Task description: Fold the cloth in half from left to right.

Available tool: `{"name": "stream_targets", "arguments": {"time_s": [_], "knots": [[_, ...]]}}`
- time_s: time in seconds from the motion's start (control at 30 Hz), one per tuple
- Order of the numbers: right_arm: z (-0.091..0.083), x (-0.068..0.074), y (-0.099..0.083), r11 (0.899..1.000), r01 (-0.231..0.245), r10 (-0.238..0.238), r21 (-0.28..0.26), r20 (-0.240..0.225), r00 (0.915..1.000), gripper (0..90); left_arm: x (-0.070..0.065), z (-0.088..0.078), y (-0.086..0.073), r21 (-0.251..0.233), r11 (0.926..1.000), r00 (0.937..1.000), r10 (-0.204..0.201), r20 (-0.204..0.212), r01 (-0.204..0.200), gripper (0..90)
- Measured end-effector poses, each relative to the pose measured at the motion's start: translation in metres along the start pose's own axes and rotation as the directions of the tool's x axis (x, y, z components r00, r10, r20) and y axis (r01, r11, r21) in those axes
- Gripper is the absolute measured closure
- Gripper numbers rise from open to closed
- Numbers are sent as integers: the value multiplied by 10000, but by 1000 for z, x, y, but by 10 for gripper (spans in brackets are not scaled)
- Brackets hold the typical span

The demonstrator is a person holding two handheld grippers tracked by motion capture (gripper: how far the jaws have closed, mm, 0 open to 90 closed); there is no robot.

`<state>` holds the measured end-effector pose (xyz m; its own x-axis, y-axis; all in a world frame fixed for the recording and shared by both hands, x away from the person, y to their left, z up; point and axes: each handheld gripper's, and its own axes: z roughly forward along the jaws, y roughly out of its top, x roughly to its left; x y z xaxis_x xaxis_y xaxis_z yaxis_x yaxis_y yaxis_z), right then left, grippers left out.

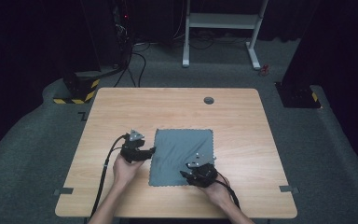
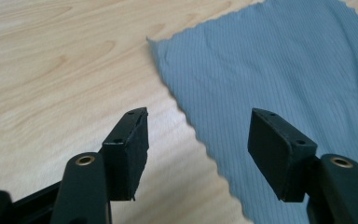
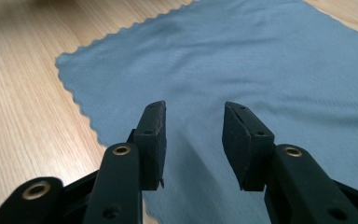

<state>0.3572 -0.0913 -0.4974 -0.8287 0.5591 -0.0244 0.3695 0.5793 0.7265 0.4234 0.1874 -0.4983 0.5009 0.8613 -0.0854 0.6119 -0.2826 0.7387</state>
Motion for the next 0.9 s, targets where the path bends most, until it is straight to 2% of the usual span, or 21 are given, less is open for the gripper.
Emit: {"name": "stream_targets", "arguments": {"time_s": [0.13,0.17,0.23,0.37,0.47,0.57,0.67,0.77,0.9], "knots": [[11,9,11,10000,-12,10,-51,-342,9994,612,4,11,11,110,9999,9999,114,-116,-113,382],[13,11,13,10000,75,-77,-45,-416,9991,617,4,14,12,-36,10000,9998,63,-162,-64,387],[19,20,16,9993,367,-367,-8,-595,9976,630,7,19,17,80,9999,9998,104,-174,-103,392],[33,37,24,9956,934,-925,36,-1093,9897,642,10,31,25,61,10000,9993,-17,-382,19,407],[43,51,32,9935,1142,-1128,26,-1335,9846,639,13,39,29,-112,9997,9985,-217,-509,212,413],[53,64,38,9905,1374,-1351,44,-1537,9788,639,16,46,31,73,9997,9982,-213,-563,218,411],[59,72,40,9870,1597,-1550,164,-1603,9748,636,18,54,34,293,9995,9968,-54,-794,78,407],[63,76,41,9858,1675,-1630,132,-1657,9726,626,22,60,35,38,9984,9960,-564,-699,568,405],[66,81,41,9834,1806,-1761,170,-1496,9729,614,26,66,34,96,9971,9939,-742,-810,752,410]]}}
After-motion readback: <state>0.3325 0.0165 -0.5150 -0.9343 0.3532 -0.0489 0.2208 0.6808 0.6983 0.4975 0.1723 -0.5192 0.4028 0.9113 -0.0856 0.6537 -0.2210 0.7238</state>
